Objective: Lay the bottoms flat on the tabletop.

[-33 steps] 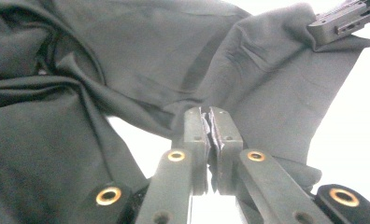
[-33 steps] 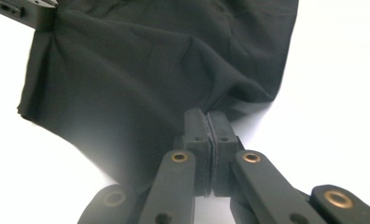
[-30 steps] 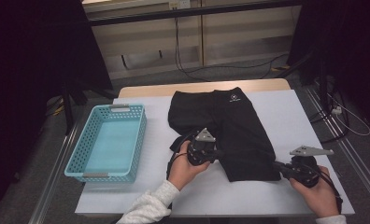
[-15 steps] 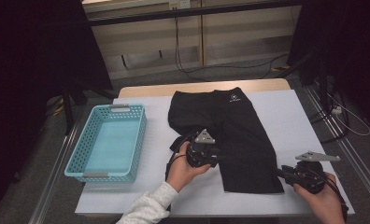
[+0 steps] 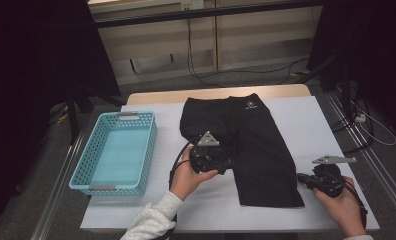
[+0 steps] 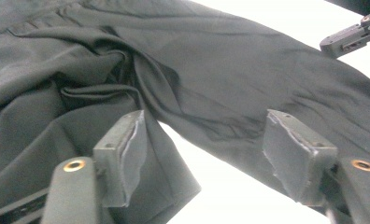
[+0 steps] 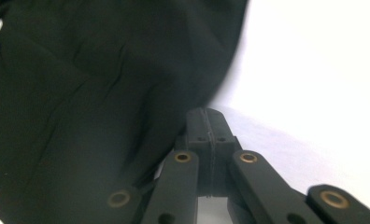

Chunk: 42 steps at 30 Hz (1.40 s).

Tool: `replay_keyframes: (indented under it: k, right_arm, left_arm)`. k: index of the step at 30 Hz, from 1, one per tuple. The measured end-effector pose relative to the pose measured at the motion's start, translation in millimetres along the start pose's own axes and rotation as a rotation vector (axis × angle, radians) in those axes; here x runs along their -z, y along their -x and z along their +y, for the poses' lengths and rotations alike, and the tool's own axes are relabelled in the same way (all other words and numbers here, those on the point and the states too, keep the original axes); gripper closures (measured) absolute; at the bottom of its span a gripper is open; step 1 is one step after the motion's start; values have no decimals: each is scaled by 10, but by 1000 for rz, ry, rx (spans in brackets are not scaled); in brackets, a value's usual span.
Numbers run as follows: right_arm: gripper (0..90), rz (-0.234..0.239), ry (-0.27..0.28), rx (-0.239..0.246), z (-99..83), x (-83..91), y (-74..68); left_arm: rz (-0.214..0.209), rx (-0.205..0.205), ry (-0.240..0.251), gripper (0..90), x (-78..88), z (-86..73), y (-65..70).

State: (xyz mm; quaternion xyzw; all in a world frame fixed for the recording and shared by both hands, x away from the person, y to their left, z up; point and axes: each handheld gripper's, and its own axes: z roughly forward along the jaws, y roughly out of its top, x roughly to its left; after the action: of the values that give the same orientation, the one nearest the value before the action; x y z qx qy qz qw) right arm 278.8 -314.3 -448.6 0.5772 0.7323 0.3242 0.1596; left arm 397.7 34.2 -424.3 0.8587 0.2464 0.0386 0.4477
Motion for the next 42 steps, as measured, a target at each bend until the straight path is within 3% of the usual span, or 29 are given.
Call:
replay_keyframes:
  k: [6,7,9,12,15,17,18,20,24,33,35,37,39,42]
  right_arm:
    - [900,-5,23,-32,-57,134,126]
    - [859,-3,27,-36,-66,138,126]
    - [670,-14,49,-17,-56,109,84]
    - [526,-21,67,8,6,18,-34]
    - [552,-50,18,61,56,-101,-154]
    - [634,-68,14,86,63,-134,-179]
    - [717,-62,11,90,69,-132,-174]
    - [806,-43,7,88,66,-126,-154]
    - [894,-5,7,69,63,-103,-97]
    - [894,32,0,43,-21,28,24]
    - [812,46,-8,51,-38,31,20]
    - [703,22,-4,54,-40,30,5]
    - [669,-4,15,55,-18,39,23]
    - [615,-29,61,14,46,33,82]
  left_arm:
    - [3,4,-5,277,11,-2,-27]
    - [3,0,-7,276,5,-2,-28]
    - [4,-3,-9,274,-7,1,-23]
    - [6,-6,-15,269,-11,9,-22]
    - [24,-13,-19,263,7,11,-49]
    - [28,-13,-16,258,18,2,-73]
    - [51,-14,-23,253,25,-3,-78]
    - [35,-14,-26,241,37,-14,-111]
    - [49,-13,-9,228,79,-19,-157]
    - [52,-16,-11,228,71,-32,-163]
    - [52,-14,-9,228,70,-29,-162]
    - [55,-12,-7,228,69,-26,-161]
    - [52,-14,-10,228,63,-28,-159]
    - [47,-13,-12,228,38,-38,-150]
